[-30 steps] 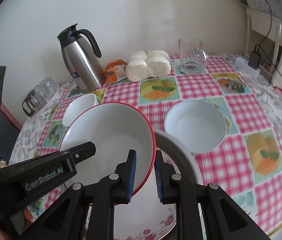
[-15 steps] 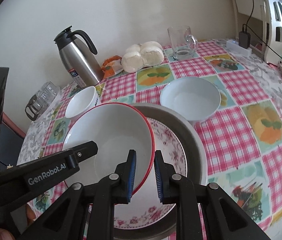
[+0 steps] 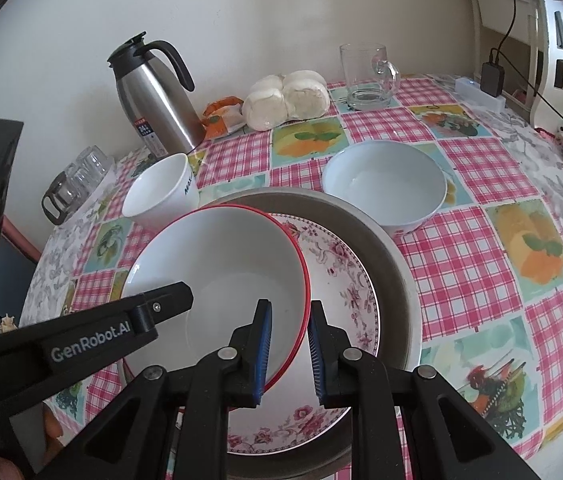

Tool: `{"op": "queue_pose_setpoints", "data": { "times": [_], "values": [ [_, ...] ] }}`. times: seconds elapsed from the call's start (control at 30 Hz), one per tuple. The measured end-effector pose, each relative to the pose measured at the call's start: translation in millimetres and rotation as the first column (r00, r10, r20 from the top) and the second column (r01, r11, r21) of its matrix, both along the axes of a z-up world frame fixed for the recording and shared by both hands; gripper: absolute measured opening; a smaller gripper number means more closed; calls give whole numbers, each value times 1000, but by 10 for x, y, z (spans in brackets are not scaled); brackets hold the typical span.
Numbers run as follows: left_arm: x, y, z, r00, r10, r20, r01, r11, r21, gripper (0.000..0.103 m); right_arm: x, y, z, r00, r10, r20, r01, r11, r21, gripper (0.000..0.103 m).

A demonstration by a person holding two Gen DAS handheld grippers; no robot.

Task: Organize plates and bowls
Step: 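Carry the red-rimmed bowl over the basin and lower it onto the floral plate, then open the right gripper and release the red-rimmed bowl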

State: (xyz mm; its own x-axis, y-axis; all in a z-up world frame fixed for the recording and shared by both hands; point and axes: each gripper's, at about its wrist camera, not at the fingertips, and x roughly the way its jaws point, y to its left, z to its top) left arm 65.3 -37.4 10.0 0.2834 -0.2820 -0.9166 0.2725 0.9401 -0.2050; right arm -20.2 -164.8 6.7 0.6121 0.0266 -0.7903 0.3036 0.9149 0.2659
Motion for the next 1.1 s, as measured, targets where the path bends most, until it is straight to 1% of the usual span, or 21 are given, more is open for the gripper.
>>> {"op": "queue_pose_setpoints", "data": {
  "times": [0.13,0.3,0.73,0.83,1.1],
  "values": [
    [11,-5,-42,1000,1,-12,-1,1000,13,23,25,13,-44,1000,4,-16,-4,1000,3,20],
    [40,-29,-96,1000,-3,-26,3,1000,10,23,43,0,-59,1000,-3,-21,3,1000,4,19],
    [52,-13,-104,1000,-7,-21,7,1000,6,23,65,-19,-81,1000,-5,-8,5,1000,5,20],
    [55,-9,-104,1000,-3,-24,3,1000,-1,23,70,-17,-83,1000,-6,-6,6,1000,7,22],
    [58,43,-91,999,28,-42,-30,998,-47,26,79,-30,-81,1000,-10,-5,10,1000,14,22]
  ]
}}
